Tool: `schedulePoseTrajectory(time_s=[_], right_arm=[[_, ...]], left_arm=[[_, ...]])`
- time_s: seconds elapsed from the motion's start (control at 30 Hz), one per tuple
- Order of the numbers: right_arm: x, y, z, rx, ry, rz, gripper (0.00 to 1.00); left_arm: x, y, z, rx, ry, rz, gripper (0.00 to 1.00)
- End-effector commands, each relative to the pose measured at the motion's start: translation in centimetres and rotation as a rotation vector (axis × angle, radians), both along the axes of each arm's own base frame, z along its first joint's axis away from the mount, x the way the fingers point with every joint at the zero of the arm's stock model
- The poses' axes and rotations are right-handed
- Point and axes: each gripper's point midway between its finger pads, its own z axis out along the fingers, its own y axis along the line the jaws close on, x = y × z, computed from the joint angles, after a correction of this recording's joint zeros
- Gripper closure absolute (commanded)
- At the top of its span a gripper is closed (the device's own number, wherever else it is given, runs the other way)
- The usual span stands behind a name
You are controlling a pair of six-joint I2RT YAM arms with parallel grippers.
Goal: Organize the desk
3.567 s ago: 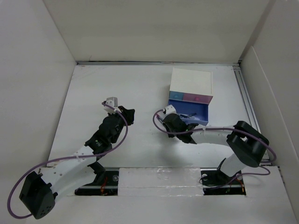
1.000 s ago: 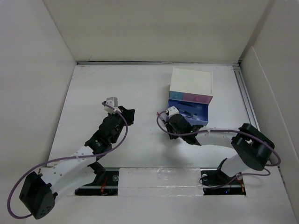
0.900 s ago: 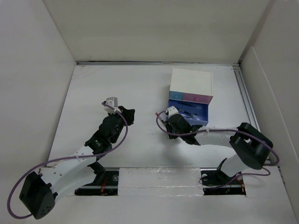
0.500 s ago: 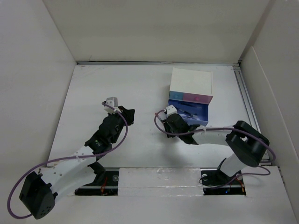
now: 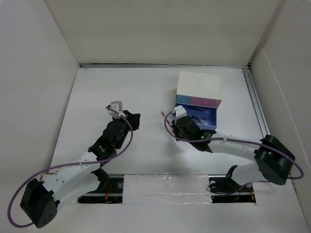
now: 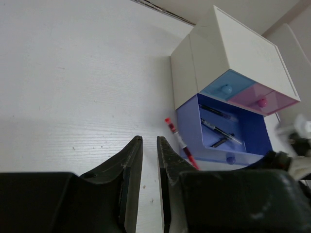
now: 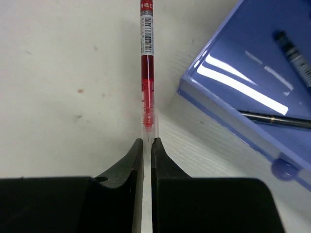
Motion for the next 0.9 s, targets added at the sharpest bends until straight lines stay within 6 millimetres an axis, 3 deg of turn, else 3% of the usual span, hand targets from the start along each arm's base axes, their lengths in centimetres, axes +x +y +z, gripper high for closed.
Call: schedulePoseTrajectory(time_s=[0.0,0.03,0.17,0.37,0.57,0.67,0.7,0.77,0.87], right_arm=[[0.3,0.0,6.2,0.094,-0.113,-0.016,0.99],[0.5,-0.9,7.5,0.091,-0.132,-0.035,0.99],[1.3,-3.6,8.9,0.061,-0.136,-0.107,0.99],[2.2,-8.2,8.4,-0.015,-0.123,-0.241,0.98],[2.9,-10.9,8.8,-0.052,-0.119,-0.343,0.97],[3.3,-12.0,8.8,-0.054,-0.123,-0.421,0.69],[3.4,-12.1,9.0,-0.053,-0.129,-0.434,0.55],[3.5,-12.1,9.5,-0.043,-0.143,-0.439,0.48],[3.2,-11.5,10.5,0.008,-0.166,-0.407,0.48]], left_arm=[[0.2,-0.1,1.1,-0.029,-0.035,0.001,0.85],[0.2,-0.1,1.1,-0.029,-0.035,0.001,0.85],[0.1,-0.1,1.2,-0.032,-0.037,-0.002,0.85],[0.0,0.0,1.3,-0.036,-0.041,-0.002,0.85],[0.1,-0.2,1.2,-0.035,-0.037,-0.005,0.85],[0.1,-0.1,1.3,-0.038,-0.041,-0.004,0.85],[0.1,-0.1,1.3,-0.037,-0.04,-0.004,0.85],[0.1,-0.1,1.2,-0.034,-0.038,-0.004,0.85],[0.1,-0.1,1.3,-0.038,-0.041,-0.005,0.85]])
